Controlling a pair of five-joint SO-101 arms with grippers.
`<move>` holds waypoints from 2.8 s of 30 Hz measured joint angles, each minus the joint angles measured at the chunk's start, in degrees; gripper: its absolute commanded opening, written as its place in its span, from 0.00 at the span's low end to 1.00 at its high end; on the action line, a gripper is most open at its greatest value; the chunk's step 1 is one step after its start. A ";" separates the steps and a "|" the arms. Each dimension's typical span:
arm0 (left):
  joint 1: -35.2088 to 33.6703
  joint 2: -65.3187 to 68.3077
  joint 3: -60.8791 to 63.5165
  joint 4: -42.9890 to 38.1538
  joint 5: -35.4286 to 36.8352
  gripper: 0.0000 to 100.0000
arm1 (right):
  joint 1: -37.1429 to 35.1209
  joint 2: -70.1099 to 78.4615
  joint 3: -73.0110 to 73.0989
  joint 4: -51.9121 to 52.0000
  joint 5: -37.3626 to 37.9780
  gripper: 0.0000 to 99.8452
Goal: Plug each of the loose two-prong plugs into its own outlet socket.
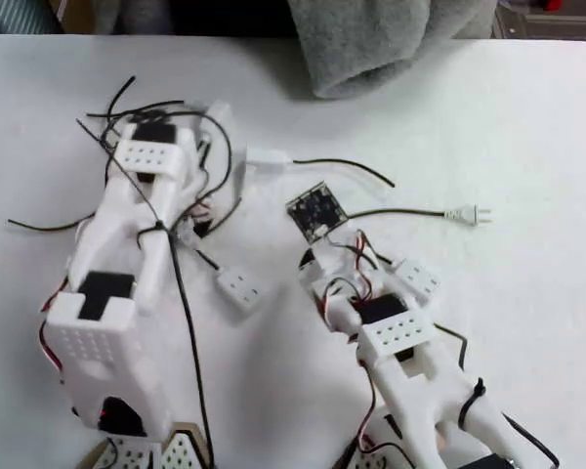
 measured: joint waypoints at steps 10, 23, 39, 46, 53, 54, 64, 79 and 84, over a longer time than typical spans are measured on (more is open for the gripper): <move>-2.81 6.95 -0.18 -0.35 -2.81 0.20 | -0.53 0.00 0.44 0.00 0.35 0.22; 2.90 7.74 -1.76 4.92 -9.05 0.20 | -0.62 0.00 0.44 0.00 0.35 0.22; 3.34 7.30 1.49 1.49 -5.54 0.03 | -0.53 0.00 0.44 0.00 0.35 0.22; 2.64 7.30 1.76 0.97 -5.45 0.03 | -0.62 0.00 0.44 0.00 0.35 0.22; 2.02 7.30 1.76 0.97 -5.45 0.03 | -0.62 0.00 0.44 0.00 0.35 0.22; 2.02 7.21 1.76 0.97 -5.45 0.03 | -0.62 0.00 0.44 0.00 0.35 0.22; 1.76 6.77 1.76 0.88 -6.59 0.11 | -0.62 0.00 0.44 0.00 0.35 0.22; 0.79 6.77 1.67 1.67 -8.00 0.11 | -0.62 0.00 0.44 0.00 0.35 0.22; 0.79 6.77 -0.88 2.37 -8.18 0.11 | -0.62 0.00 0.44 0.00 0.35 0.22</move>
